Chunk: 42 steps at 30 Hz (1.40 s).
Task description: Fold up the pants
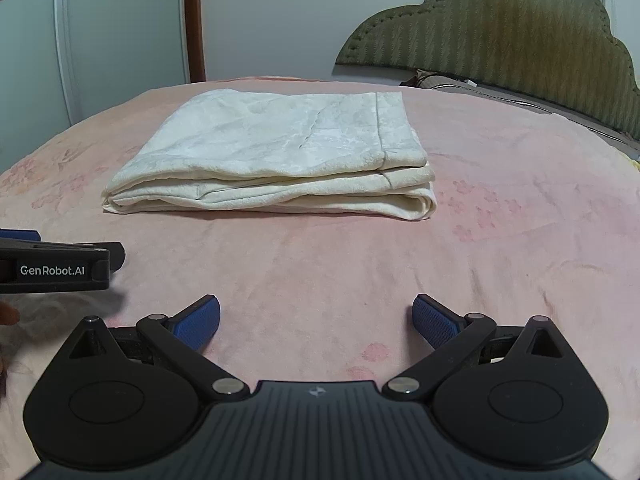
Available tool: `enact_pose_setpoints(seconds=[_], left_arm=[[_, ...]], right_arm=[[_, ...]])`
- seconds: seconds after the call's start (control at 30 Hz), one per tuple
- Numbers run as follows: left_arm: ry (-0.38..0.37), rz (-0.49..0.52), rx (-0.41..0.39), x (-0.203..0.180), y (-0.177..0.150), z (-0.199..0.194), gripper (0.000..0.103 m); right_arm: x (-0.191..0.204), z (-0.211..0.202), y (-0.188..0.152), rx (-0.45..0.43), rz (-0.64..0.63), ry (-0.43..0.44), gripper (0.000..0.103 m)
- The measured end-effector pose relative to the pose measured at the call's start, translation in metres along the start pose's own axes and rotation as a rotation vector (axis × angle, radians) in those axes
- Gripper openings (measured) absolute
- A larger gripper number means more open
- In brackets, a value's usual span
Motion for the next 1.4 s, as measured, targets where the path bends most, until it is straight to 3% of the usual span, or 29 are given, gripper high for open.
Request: enact_pose_setpoints(seconds=[1.4], left_arm=[[-0.012,-0.038,0.006,0.0012,-0.0068,0.0009,0.103]], right_arm=[[-0.0007,0.0030,-0.0021,0.023,0.019,-0.003,0.103]])
Point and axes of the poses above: each gripper's, at about its wrist camera, not at the fingertips, and z roughly the way its jaws point, x to its left, y to its top, the point moved 2 cm from there along z, roughly the way its jaws point, and after that the axes turned 8 degrees about -x, right-handed, at the moved point
